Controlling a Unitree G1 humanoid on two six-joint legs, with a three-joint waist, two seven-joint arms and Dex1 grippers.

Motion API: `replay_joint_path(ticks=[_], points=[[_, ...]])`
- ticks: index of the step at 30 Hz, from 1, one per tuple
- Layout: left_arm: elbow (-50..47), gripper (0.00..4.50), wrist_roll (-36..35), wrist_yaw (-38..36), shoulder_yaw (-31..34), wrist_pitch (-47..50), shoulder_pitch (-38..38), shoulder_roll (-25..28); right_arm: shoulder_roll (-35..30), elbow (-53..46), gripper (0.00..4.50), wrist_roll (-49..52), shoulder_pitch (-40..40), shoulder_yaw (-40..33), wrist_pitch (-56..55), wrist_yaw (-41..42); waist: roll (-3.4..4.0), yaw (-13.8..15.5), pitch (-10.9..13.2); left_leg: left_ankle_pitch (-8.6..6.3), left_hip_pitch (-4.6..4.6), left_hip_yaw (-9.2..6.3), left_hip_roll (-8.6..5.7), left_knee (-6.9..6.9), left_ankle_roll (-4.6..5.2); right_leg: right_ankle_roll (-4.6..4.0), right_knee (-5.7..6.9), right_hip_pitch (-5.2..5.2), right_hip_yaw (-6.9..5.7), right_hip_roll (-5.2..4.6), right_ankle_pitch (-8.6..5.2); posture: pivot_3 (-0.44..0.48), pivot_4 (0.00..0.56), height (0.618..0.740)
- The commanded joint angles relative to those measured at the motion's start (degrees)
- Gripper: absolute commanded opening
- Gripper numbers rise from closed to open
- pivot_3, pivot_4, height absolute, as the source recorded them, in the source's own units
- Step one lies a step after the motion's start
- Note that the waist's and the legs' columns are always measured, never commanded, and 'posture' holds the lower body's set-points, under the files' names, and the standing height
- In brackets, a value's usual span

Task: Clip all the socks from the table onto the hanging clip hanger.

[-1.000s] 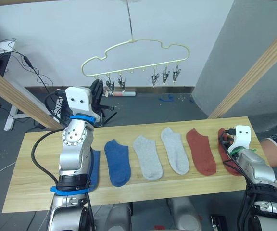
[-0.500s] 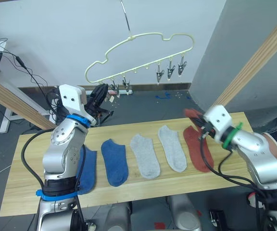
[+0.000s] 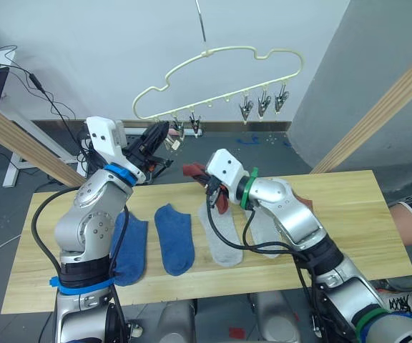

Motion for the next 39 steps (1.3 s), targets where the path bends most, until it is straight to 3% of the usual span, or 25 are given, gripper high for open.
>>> replay_joint_path(ticks=[1,15,35,39], points=[[-2.9,0.00,-1.9,0.0,1.0,0.3,-0.4,-0.1,2.9,0.6,0.04,-0.2,-2.0,-0.8,-0.4,-1.6,0.00,0.0,0.0,0.00,0.00,0.00,0.00,0.00,0.00,-0.01,0.02,-0.01,0.00,0.00,0.01,-0.170,0.325,0.740],[-3.3,0.00,-2.9,0.4,0.9,1.2,0.3,-0.4,8.1,7.0,0.04,0.3,-5.9,-4.9,-0.4,-4.0,0.00,-0.1,0.0,0.02,0.02,0.00,0.01,0.03,-0.02,-0.03,0.12,-0.04,0.01,0.02,0.03,-0.172,0.322,0.740],[-3.8,0.00,-3.2,2.2,1.1,2.5,0.6,-1.5,11.3,9.0,0.04,0.0,-7.6,-6.3,-1.7,-5.3,0.00,-0.3,0.0,0.01,-0.03,0.01,0.00,0.45,-0.02,-0.03,0.63,-0.14,0.02,0.02,0.03,-0.167,0.327,0.740],[-4.2,1.25,-4.3,2.9,1.4,3.9,1.1,-1.5,11.6,9.2,0.00,0.0,-7.8,-6.7,-2.6,-5.5,0.00,-0.3,0.0,0.00,-0.03,0.01,-0.01,0.74,0.01,-0.06,0.90,-0.14,0.04,0.03,0.05,-0.165,0.327,0.740]])
